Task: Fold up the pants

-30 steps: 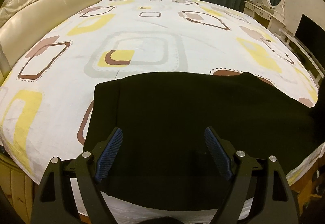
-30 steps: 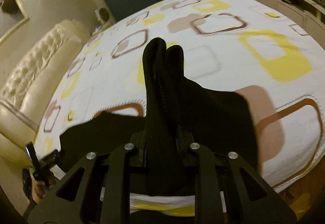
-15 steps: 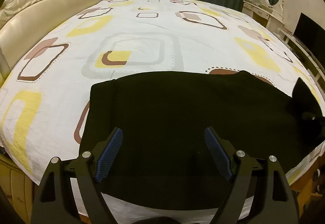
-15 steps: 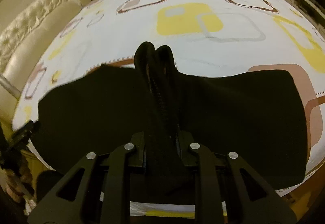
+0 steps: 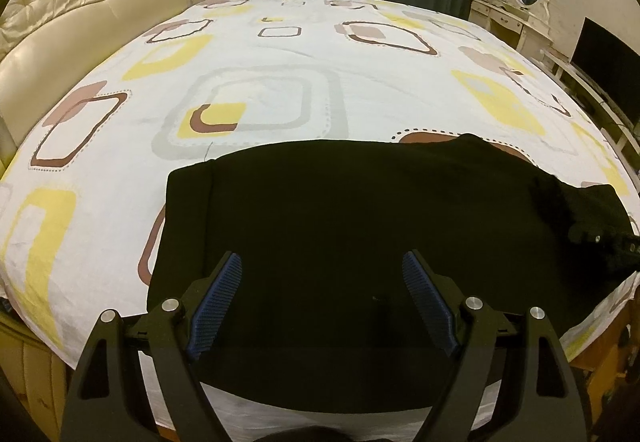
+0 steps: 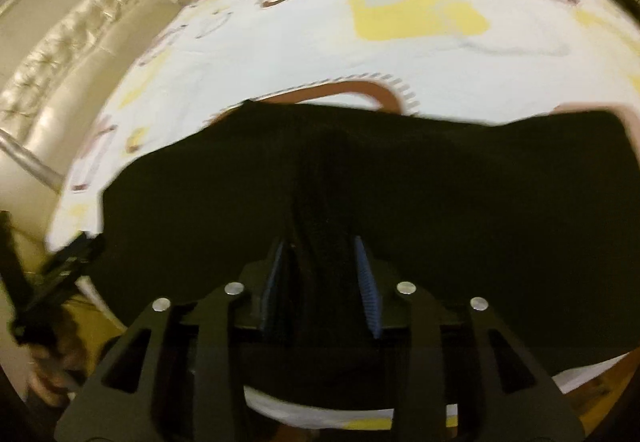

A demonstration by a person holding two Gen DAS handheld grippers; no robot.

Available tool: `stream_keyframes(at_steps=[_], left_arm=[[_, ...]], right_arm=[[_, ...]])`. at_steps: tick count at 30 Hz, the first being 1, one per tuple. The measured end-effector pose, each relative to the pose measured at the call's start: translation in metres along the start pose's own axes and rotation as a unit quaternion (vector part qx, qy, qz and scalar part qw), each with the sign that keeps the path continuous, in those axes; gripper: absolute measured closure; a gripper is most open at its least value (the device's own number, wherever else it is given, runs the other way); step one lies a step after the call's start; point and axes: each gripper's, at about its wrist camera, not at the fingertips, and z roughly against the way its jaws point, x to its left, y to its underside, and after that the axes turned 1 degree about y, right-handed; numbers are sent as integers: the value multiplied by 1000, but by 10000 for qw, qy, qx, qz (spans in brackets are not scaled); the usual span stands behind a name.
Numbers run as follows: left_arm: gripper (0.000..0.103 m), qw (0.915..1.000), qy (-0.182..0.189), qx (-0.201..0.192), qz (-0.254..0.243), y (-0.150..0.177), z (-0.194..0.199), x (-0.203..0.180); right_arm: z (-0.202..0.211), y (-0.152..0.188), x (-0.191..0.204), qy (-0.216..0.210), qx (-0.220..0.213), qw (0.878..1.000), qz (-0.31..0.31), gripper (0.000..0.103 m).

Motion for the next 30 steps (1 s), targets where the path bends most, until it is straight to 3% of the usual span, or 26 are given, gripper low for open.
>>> stream_keyframes(at_steps=[5, 13, 16, 18, 20, 22, 26, 28, 30], left_arm=[[21, 10000, 11, -19, -44, 0, 1, -3], [21, 9999, 58, -12, -108, 2, 1, -7], [21, 9999, 68, -28, -150, 3, 3, -10], [21, 9998, 63, -32, -162, 4, 4, -11], [21, 9999, 75, -43, -146, 4, 5, -12], [21, 9998, 94, -43, -158, 4, 4, -13], [21, 9997, 138, -28, -177, 3, 3, -17], [21, 9997, 166, -17, -174, 3, 2, -18], [21, 9997, 206, 29, -138, 3, 0, -18]], right_arm=[[-8, 9, 13, -64, 89, 9999, 124, 54], [-11, 13, 16, -222, 78, 9996, 171, 45], [18, 8, 13, -966, -104, 9952, 132, 47], [47, -1, 2, -1175, -446, 9920, 106, 47], [83, -16, -30, -1119, -845, 9901, -49, 47], [110, -29, -79, -782, -1173, 9891, -428, 45], [120, -43, -177, 180, -1122, 9842, -1361, 43], [109, -43, -208, 214, -927, 9821, -1628, 43], [95, -42, -231, -132, -752, 9777, -1954, 43]])
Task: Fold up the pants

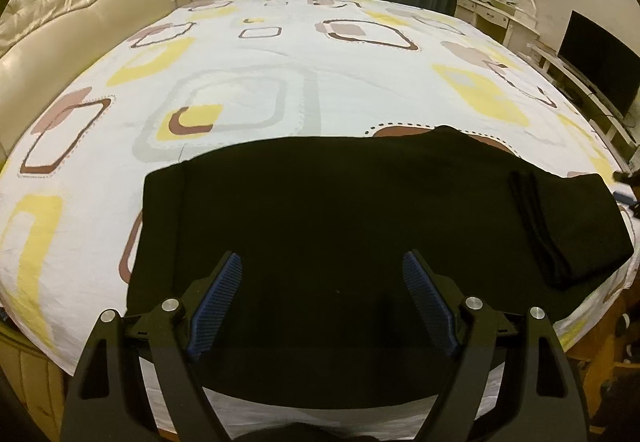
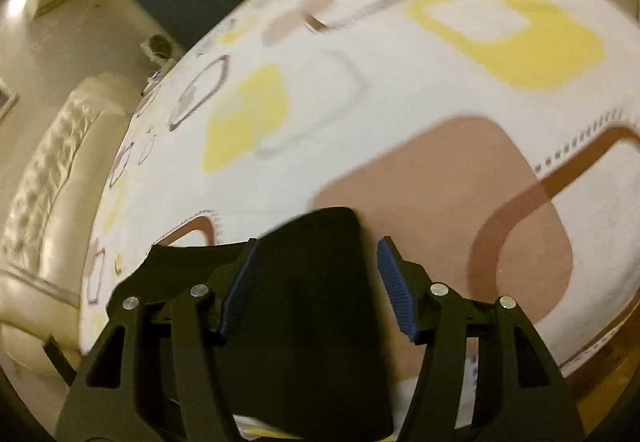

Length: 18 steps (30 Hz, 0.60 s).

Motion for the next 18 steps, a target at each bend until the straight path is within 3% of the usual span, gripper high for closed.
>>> stream_keyframes(at_steps=[3, 4, 5, 8, 18], left_arm=[[21, 10000, 27, 24, 25, 1, -1, -1], [21, 10000, 26, 23, 13, 1, -1, -1], [21, 10000, 23, 22, 0, 1, -1, -2], [21, 10000, 66, 60, -43, 2, -3, -5], [21, 9999, 13, 51, -147, 5, -4, -10]], right_arm=[[-24, -4, -21, -412, 353, 9978, -370, 44], [-30, -3, -22, -487, 426, 9971, -393, 52], [-37, -2, -20, -529, 514, 9965, -400, 70], [-48, -1, -20, -261, 592, 9978, -157, 78], [-47, 7, -33, -566, 395, 9963, -514, 77]])
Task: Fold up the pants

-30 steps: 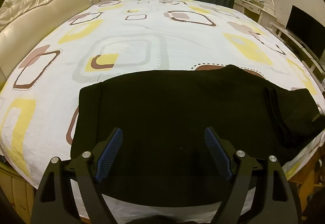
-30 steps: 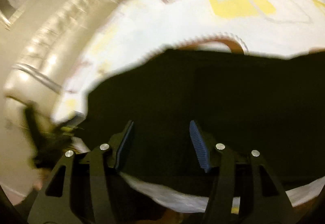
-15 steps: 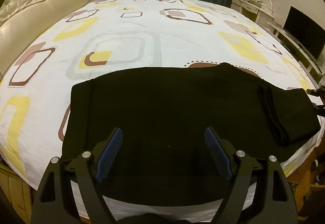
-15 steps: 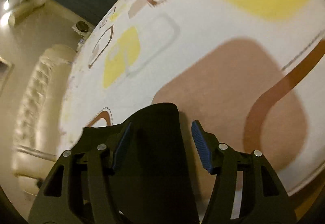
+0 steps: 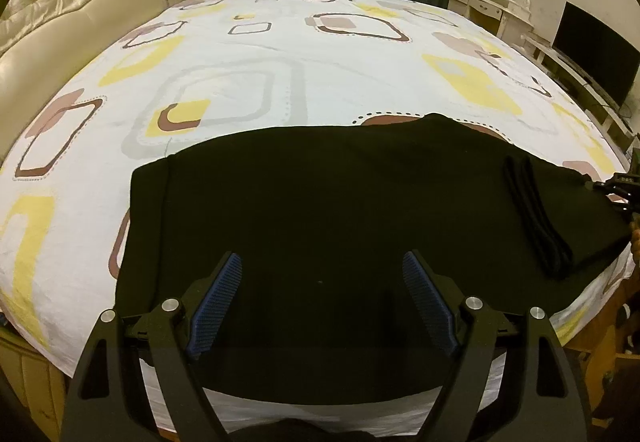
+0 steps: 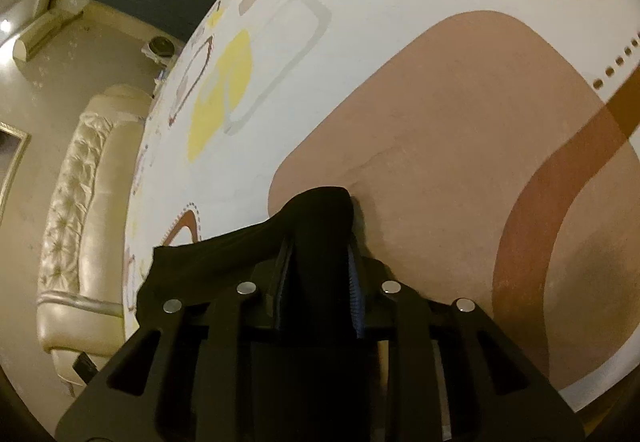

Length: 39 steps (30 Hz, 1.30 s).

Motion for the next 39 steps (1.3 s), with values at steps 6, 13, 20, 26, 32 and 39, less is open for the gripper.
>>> stream_keyframes(at_steps=[6, 13, 20, 26, 32, 39], left_arm=[[21, 10000, -5, -60, 21, -1, 4, 1], [21, 9999, 30, -104, 51, -3, 6, 2], [21, 9998, -75, -159, -130, -1, 8, -2], [21, 9998, -80, -128, -90, -1, 6, 0], [21, 9998, -118, -134, -93, -3, 6, 3], [21, 9997, -135, -168, 98, -6, 9, 18]], right_arm=[[31, 26, 0, -311, -180, 9992, -175, 62], [46, 74, -12, -555, 104, 9981, -226, 50], [48, 84, -14, -410, 118, 9991, -88, 62], [44, 86, -8, -24, 51, 9998, 171, 76], [43, 90, -15, -113, 12, 9998, 155, 75], [80, 86, -7, 20, -598, 9982, -73, 64]])
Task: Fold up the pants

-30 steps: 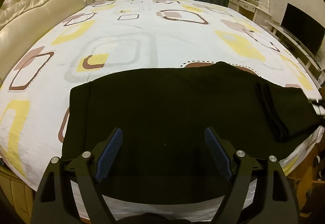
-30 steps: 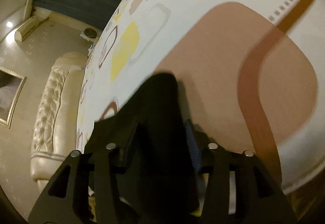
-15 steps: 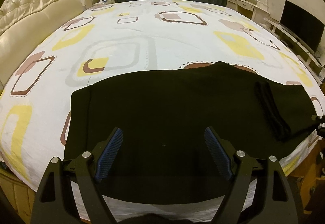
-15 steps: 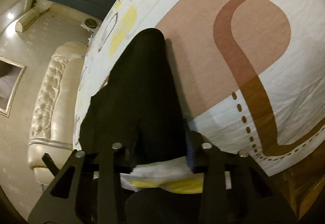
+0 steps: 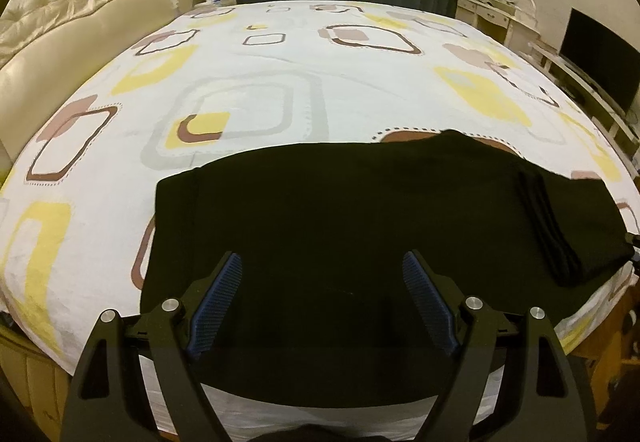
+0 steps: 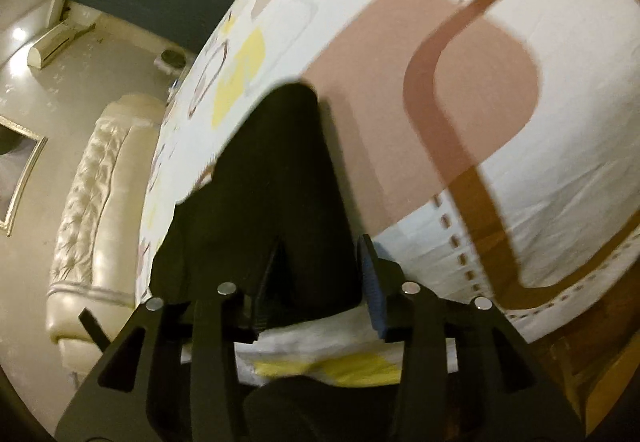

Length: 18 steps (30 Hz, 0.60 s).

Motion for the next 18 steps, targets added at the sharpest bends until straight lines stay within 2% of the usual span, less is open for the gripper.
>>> stream_keyframes(at_steps=[4, 7, 10, 13, 15, 18], left_arm=[[21, 9999, 27, 21, 142, -3, 0, 9], [21, 9999, 27, 31, 143, -4, 0, 14], [21, 9998, 22, 36, 200, -5, 2, 23], [21, 9995, 76, 22, 305, -7, 5, 40], [21, 9988, 192, 31, 453, -10, 10, 58], [21, 9953, 476, 28, 847, -13, 16, 90]], right_arm=[[9, 2, 20, -205, -267, 9993, 160, 64], [-8, 12, 42, -676, 22, 9972, 322, 64], [-30, 22, 63, -870, 380, 9936, 612, 64], [-47, 29, 76, -967, 670, 9901, 771, 63], [-59, 35, 76, -682, 841, 9901, 890, 62], [-64, 42, 74, -652, 890, 9889, 991, 61]])
